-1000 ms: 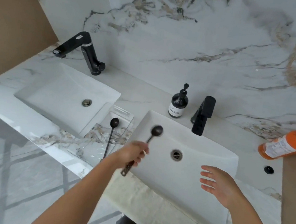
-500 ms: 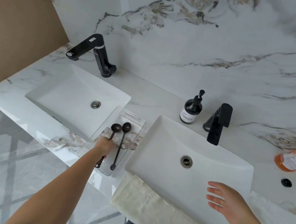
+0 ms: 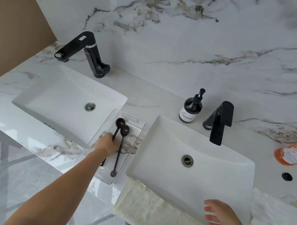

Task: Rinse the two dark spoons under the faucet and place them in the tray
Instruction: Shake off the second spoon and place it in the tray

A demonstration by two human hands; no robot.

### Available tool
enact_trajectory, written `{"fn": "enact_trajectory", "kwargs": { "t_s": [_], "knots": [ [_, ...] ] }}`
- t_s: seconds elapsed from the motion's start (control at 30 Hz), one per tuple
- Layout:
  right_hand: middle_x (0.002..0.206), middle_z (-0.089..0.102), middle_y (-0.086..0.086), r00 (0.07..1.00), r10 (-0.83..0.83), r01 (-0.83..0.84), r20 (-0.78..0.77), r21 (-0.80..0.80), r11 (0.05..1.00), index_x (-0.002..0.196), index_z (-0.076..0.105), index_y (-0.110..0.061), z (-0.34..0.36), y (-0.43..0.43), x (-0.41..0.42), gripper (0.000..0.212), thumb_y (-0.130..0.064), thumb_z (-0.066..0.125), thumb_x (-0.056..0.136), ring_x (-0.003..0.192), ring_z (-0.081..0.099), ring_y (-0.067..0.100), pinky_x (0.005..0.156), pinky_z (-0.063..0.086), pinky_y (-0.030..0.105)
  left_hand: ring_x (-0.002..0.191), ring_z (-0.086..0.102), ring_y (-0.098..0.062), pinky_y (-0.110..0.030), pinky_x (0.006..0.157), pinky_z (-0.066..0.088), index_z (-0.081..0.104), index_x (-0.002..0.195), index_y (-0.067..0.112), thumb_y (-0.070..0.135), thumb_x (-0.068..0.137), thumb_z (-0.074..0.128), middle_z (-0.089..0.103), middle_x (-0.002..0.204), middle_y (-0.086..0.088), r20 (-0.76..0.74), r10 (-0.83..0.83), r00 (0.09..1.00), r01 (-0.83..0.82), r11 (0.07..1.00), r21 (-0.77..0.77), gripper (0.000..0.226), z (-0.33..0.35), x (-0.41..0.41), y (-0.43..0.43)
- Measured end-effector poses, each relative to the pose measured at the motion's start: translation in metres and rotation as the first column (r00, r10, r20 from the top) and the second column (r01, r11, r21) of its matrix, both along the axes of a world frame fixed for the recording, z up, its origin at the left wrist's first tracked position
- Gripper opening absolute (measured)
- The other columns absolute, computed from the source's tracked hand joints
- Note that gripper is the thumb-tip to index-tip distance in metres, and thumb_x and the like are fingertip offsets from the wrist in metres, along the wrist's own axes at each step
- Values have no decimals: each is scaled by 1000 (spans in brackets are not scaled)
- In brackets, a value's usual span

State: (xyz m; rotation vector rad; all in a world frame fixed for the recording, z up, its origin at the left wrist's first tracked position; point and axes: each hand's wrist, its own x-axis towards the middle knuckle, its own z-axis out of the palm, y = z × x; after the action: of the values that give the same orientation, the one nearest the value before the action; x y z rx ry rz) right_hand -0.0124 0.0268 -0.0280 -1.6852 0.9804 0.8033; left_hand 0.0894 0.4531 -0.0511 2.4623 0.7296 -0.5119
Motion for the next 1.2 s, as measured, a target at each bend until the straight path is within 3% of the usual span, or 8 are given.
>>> {"fn": "enact_trajectory", "kwargs": {
  "t_s": [0.17, 0.33, 0.43, 0.7, 1.1, 1.2],
  "knots": [
    [100, 66, 17, 999, 7, -7, -51, -4, 1000, 99, 67, -5, -11, 10, -7, 16, -17, 63, 90, 77, 63, 34, 72, 53, 39, 111, 58, -36, -42, 89, 48, 49, 121, 0, 22, 95, 50, 57, 121, -18, 24, -96, 995, 89, 978, 188, 34, 1, -4, 0],
    [100, 69, 16, 998, 14, -17, -57, -59, 998, 96, 68, -8, -20, 13, -7, 14, -19, 62, 89, 73, 64, 30, 67, 53, 35, 109, 54, -31, -37, 90, 46, 60, 115, 8, 25, 95, 49, 60, 116, -11, 54, -281, 958, 238, 887, 397, 28, -1, -10, -13],
    [98, 70, 14, 998, 14, -19, -56, -82, 996, 94, 69, -10, -25, 14, -9, 14, -20, 63, 88, 70, 64, 28, 64, 52, 31, 103, 61, -30, -38, 83, 51, 61, 107, 9, 31, 94, 55, 63, 109, -10, 89, -272, 958, 239, 931, 278, 26, 1, -11, -23],
    [90, 70, 14, 999, -13, 8, -45, -99, 995, 91, 70, -8, -28, 14, -16, 11, -17, 66, 87, 71, 65, 27, 67, 52, 31, 92, 64, -29, -36, 71, 51, 64, 99, 8, 7, 90, 56, 66, 99, -10, 102, -330, 938, 298, 922, 246, 12, -3, -6, -20],
    [74, 68, 9, 998, 64, -62, 12, -155, 986, 84, 71, -6, -31, 19, -24, 10, -11, 63, 87, 66, 58, 20, 58, 43, 24, 85, 64, -30, -38, 72, 54, 68, 93, 6, 10, 89, 55, 68, 93, -12, 148, -331, 932, 305, 936, 175, 14, -4, -6, -16],
    [76, 69, 8, 994, 106, -101, 21, -166, 981, 82, 72, -6, -28, 20, -28, 12, -11, 63, 88, 68, 59, 18, 58, 43, 24, 80, 60, -30, -37, 67, 50, 64, 80, 7, 18, 89, 56, 63, 85, -10, 150, -327, 933, 301, 938, 170, 16, -1, -7, -14]
  ]
}}
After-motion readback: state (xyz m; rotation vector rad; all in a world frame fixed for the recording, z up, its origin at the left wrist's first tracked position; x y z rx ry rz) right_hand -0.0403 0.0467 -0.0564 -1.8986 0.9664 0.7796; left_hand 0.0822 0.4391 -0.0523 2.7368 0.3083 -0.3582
